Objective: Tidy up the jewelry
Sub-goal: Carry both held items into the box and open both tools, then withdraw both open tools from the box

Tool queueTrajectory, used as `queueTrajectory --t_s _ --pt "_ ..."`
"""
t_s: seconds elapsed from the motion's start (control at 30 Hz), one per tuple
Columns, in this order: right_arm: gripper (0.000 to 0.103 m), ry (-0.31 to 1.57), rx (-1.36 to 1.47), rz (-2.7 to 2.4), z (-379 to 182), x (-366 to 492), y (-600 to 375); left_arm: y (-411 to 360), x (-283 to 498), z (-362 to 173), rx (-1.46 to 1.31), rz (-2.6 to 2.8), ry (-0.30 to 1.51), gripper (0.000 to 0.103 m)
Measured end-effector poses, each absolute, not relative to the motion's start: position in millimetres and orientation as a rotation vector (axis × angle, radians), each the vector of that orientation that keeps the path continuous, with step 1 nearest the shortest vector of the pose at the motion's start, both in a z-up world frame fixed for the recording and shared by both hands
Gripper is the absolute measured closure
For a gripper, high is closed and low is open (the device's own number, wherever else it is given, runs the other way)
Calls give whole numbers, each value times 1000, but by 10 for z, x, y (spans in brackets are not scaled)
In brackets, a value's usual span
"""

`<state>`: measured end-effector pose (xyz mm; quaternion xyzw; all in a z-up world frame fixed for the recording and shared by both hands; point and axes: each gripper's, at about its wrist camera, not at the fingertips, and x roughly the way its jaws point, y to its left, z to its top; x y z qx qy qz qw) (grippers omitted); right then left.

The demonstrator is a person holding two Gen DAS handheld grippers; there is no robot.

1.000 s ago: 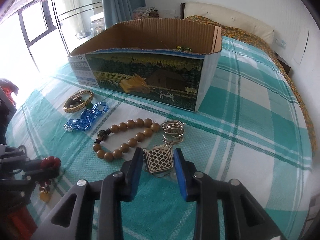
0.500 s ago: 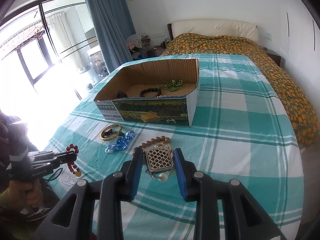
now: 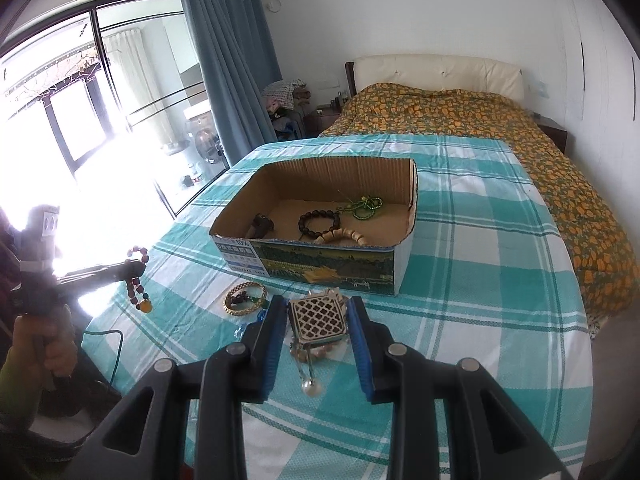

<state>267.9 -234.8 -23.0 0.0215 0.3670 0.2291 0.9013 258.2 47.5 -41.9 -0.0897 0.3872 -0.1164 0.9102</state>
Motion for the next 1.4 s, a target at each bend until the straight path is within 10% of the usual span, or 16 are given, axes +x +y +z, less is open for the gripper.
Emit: queueTrajectory --t_s 0.87,0.9,1.03,1.4 --pt "71 850 -91 393 -594 4766 -1713 -65 4511 -689 -112 -231 913 94" --pt "70 862 -102 380 -670 4814 -1694 -95 4529 -739 -94 -211 919 92" --pt "41 819 -72 336 -762 4741 -1761 -120 4443 -785 -71 -163 906 27" --pt "29 727 -96 283 -567 3554 -1983 310 3411 -444 75 -121 788 9"
